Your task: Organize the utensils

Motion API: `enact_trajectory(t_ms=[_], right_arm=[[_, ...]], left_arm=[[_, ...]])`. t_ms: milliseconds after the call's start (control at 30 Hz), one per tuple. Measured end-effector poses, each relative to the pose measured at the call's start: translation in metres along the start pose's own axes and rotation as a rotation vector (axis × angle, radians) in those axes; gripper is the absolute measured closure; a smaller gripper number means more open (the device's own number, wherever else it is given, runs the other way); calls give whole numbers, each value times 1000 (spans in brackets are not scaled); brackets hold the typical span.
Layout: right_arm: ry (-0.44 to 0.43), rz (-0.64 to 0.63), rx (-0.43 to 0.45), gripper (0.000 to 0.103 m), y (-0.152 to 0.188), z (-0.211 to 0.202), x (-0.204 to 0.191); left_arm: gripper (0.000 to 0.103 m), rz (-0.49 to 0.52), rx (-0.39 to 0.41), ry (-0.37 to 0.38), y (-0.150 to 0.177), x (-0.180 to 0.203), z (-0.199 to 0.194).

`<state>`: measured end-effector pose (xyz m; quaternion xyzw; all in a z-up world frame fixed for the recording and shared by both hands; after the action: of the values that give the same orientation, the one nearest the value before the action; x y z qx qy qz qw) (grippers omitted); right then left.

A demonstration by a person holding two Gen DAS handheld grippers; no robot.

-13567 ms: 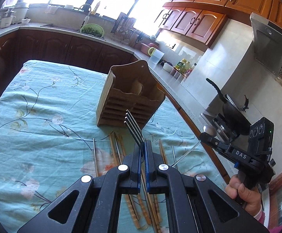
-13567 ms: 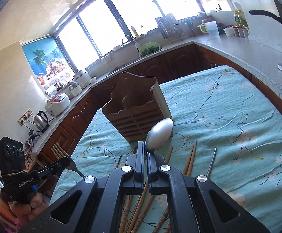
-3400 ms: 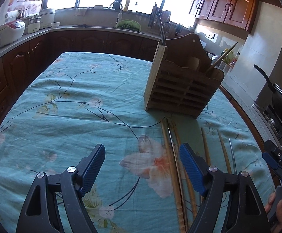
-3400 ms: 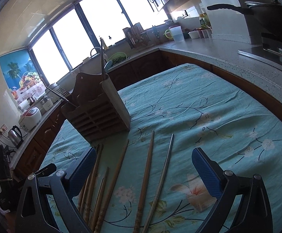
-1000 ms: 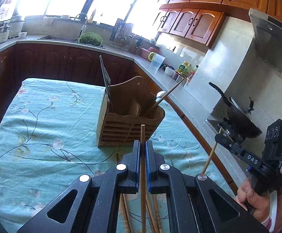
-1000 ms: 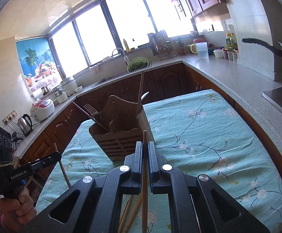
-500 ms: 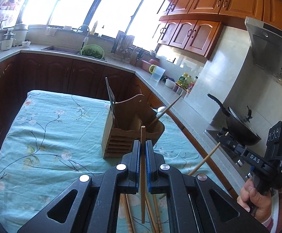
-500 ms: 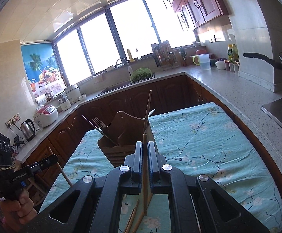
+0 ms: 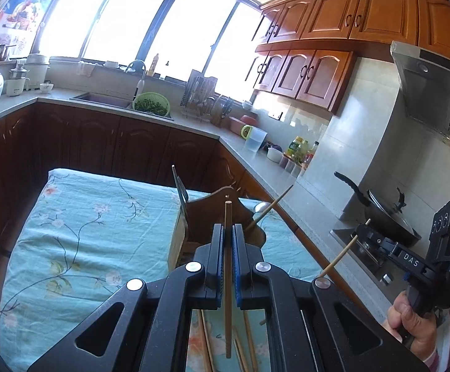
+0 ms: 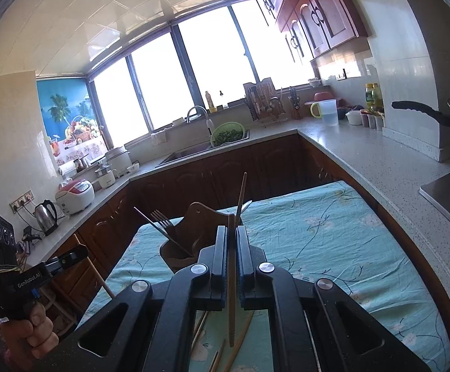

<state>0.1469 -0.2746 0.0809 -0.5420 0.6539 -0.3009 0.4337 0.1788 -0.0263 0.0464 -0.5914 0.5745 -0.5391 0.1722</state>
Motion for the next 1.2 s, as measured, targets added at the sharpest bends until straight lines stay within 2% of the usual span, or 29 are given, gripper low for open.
enact_trajectory(t_ms=[300, 433, 533, 667, 900, 1200], right_arm=[[8, -20, 128, 98, -59, 16, -10], [23, -8, 166, 98, -81, 32, -8], [37, 6, 173, 98, -86, 48, -3], [58, 29, 157, 98, -77, 70, 6], [63, 71, 101, 98, -43, 101, 17], [55, 63, 6, 98, -15, 128, 13]], left_arm=[[100, 54, 137, -21, -50, 12, 8], [100, 34, 195, -31, -67, 9, 20], [100, 5, 237, -58, -68, -2, 33], [100, -38, 276, -108, -55, -15, 61], [100, -93, 268, -152, -10, -24, 103], [99, -39, 154, -171, 22, -12, 152]])
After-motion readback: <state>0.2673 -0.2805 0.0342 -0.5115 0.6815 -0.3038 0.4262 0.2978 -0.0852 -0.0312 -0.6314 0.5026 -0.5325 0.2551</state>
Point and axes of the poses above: each gripper's, at about its wrist camera, not at the fingertips, and z roughly the way its jaws point, x to its right, y to its underside, the point moved 2 cm from there along z, roughly the way its jaws point, and after that the axes turned 4 degrees about -z, right-handed, at the moved point
